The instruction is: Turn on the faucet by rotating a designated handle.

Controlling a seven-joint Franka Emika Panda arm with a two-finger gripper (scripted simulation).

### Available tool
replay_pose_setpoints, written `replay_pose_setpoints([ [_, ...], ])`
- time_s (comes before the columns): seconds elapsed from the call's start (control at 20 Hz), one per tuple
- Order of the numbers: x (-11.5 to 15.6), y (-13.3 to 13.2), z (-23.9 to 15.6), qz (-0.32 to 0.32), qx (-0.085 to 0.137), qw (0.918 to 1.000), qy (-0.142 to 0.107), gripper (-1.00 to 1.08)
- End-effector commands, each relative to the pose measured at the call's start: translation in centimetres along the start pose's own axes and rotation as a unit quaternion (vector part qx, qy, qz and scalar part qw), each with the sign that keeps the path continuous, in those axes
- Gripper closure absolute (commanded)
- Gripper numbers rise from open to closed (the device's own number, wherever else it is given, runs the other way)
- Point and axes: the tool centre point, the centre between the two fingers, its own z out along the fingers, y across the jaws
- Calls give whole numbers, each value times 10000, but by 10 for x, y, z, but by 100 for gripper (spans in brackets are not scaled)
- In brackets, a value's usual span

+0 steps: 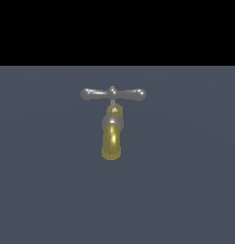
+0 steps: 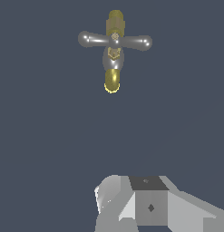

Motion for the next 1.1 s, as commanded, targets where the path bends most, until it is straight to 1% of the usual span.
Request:
replay_pose_setpoints([
  [0.0,0,0,0,0,0,10000,0,108],
  [0.25,1,2,3,-72,0,10000,0,108],
  [0.5,4,8,11,-290,1,9996,1,108],
  [0.8,11,21,29,-744,2,9972,3,108],
  [1.05,21,35,51,-1280,3,9918,6,108],
])
